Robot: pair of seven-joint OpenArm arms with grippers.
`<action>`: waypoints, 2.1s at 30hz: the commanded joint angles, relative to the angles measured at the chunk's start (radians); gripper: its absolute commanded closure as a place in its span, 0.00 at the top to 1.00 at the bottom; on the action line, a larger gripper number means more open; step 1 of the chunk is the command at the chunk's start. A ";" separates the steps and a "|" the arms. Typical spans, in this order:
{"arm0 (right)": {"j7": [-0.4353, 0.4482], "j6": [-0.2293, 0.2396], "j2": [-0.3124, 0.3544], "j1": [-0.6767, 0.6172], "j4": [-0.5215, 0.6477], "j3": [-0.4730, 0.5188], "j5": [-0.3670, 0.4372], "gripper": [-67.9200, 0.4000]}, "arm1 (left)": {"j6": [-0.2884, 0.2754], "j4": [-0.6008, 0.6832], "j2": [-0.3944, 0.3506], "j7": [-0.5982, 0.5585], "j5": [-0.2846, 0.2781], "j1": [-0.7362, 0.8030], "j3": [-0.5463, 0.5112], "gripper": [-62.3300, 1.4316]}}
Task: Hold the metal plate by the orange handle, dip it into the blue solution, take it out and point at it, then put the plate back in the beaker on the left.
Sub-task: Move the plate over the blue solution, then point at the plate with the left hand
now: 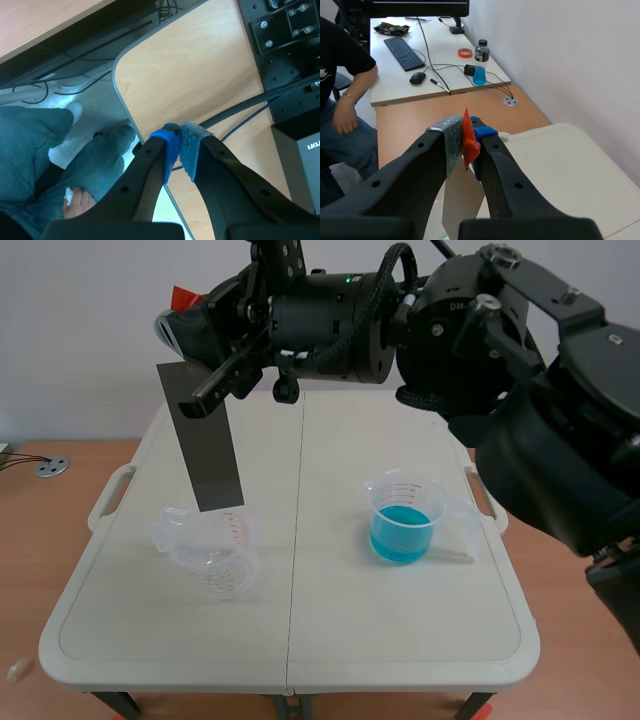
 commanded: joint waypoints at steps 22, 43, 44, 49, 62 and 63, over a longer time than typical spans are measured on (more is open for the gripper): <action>-0.209 0.001 0.000 -0.079 0.229 0.268 0.011 0.02 | -0.002 0.077 0.002 -0.003 -0.003 0.008 -0.023 0.05; -0.224 0.089 0.083 -0.164 0.244 0.529 0.018 0.02 | -0.012 0.355 -0.049 0.043 -0.065 -0.262 -0.246 0.05; -0.223 0.095 0.083 -0.173 0.249 0.545 0.018 0.02 | -0.016 0.355 -0.054 0.042 -0.078 -0.292 -0.246 0.05; -0.227 0.124 0.083 -0.209 0.267 0.621 0.018 0.02 | -0.112 0.355 -0.098 0.046 -0.141 -0.437 -0.219 0.05; -0.234 0.177 0.082 -0.233 0.267 0.733 0.014 0.02 | -0.166 0.285 -0.185 0.126 -0.205 -0.882 0.198 0.05; -0.234 0.177 0.082 -0.233 0.267 0.735 0.015 0.02 | -0.166 0.272 -0.181 0.133 -0.206 -0.919 0.238 0.05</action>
